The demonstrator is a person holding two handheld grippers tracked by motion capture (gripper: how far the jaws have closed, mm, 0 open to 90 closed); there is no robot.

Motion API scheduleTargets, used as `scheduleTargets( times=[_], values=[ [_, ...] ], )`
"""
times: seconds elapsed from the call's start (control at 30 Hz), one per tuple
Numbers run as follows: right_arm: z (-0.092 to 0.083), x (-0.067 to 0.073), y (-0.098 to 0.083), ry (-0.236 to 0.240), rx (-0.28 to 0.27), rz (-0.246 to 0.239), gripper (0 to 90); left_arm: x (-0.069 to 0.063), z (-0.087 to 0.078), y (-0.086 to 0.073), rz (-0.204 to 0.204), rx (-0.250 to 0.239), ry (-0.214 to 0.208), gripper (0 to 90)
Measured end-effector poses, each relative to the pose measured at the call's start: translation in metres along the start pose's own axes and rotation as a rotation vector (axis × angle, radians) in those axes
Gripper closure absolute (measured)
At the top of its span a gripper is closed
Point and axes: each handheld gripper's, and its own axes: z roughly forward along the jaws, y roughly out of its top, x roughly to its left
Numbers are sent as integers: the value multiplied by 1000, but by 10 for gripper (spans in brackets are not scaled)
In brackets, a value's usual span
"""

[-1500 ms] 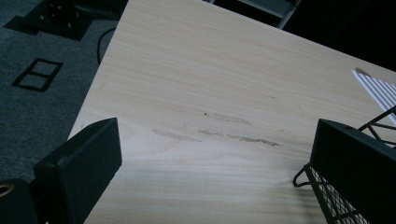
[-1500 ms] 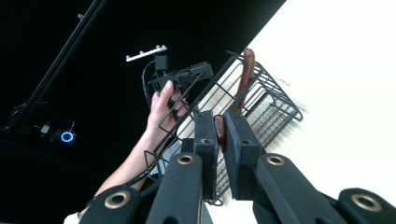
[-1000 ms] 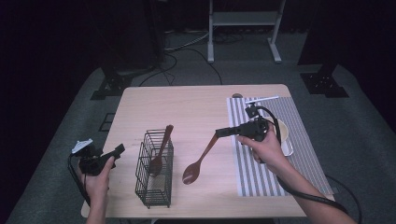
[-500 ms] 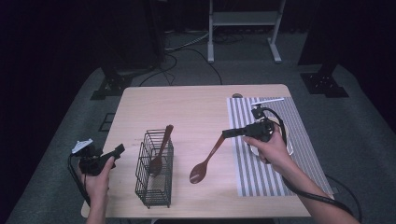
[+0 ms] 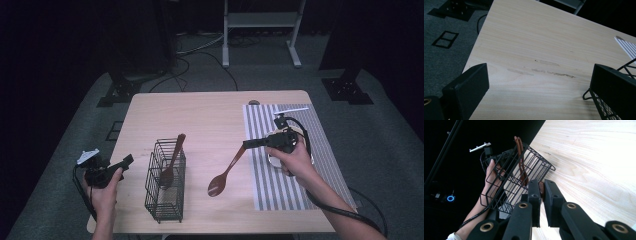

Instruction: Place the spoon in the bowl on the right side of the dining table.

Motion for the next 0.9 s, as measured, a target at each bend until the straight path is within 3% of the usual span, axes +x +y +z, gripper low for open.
scheduleTargets(
  times=[0.9],
  values=[
    [-23,-16,-4,-30,-42,22,833,0,0,0,4,1,3,12]
  ],
)
